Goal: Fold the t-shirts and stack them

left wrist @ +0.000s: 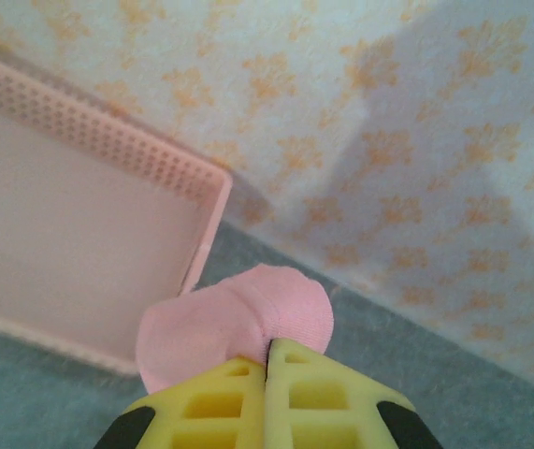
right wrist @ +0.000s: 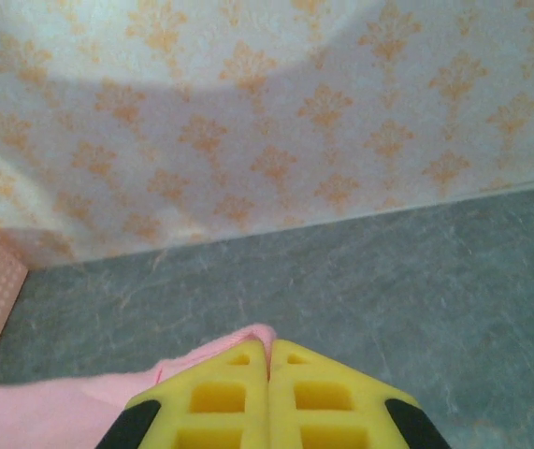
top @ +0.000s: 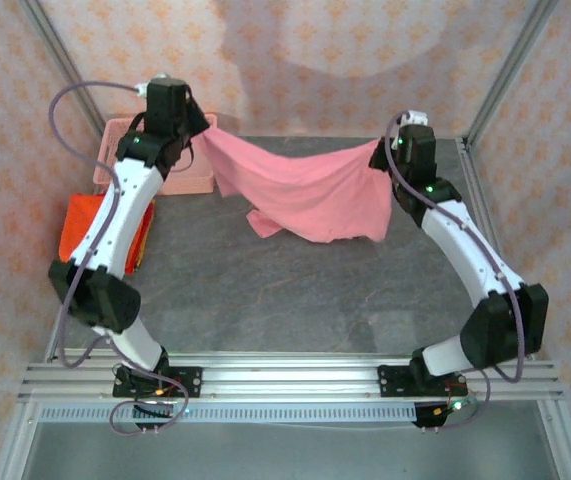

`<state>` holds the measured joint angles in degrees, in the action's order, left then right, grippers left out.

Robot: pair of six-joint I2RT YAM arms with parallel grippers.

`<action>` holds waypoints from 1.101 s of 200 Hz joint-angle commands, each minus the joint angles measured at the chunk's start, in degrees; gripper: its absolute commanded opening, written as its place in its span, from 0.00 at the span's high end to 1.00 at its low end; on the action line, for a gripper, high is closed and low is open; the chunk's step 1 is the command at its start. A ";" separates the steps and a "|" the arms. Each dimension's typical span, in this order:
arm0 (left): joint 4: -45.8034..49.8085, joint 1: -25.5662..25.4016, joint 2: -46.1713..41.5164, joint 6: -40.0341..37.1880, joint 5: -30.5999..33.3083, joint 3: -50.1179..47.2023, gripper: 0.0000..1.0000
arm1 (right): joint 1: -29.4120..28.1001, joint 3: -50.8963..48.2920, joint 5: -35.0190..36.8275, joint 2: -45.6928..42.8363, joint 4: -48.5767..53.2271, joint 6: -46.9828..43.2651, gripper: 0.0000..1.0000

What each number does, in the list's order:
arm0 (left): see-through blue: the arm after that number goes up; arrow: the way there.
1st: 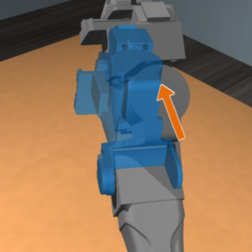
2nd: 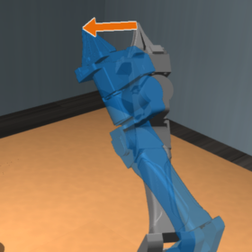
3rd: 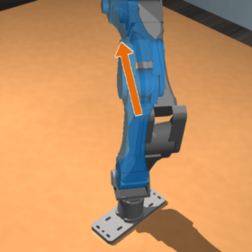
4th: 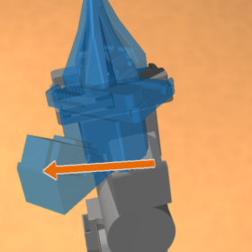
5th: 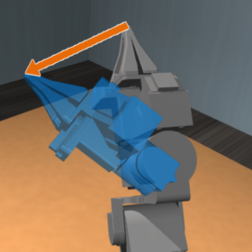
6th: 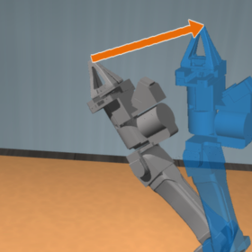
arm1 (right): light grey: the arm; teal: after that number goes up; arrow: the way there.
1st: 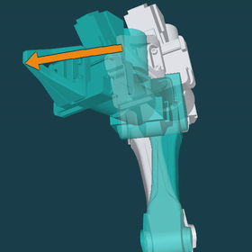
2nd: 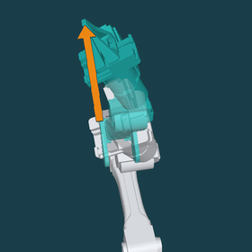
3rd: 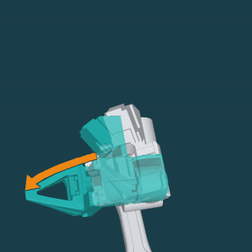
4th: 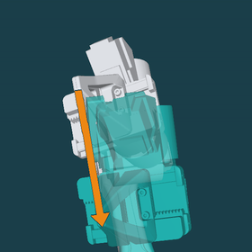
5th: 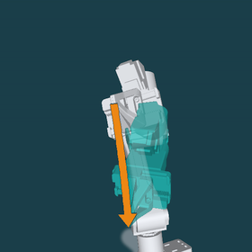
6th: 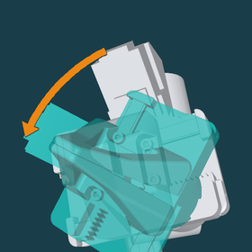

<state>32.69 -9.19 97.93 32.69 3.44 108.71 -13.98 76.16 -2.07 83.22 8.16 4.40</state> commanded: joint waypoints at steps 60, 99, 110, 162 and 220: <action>5.81 2.40 1.59 -5.13 0.19 21.56 1.00 | 0.53 10.07 -2.64 -9.96 0.37 -5.66 1.00; -0.95 2.38 -8.99 -3.38 -0.15 3.31 1.00 | 0.53 3.92 -2.77 -15.10 2.93 -4.34 1.00; -1.90 2.39 -11.47 -2.38 -0.86 -1.75 1.00 | 0.53 1.70 -3.78 -17.86 3.84 -3.35 1.00; -6.52 2.25 -18.64 3.55 -7.31 -20.03 1.00 | 0.53 -5.49 -3.83 -25.33 5.33 -2.07 1.00; -6.54 1.84 -5.54 4.27 -9.73 -12.91 1.00 | 0.93 1.55 1.34 -12.58 4.59 -7.56 1.00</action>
<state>29.04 -7.40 84.97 36.07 -4.29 89.58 -13.69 72.84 -4.47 63.79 14.55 0.23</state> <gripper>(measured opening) 0.046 0.056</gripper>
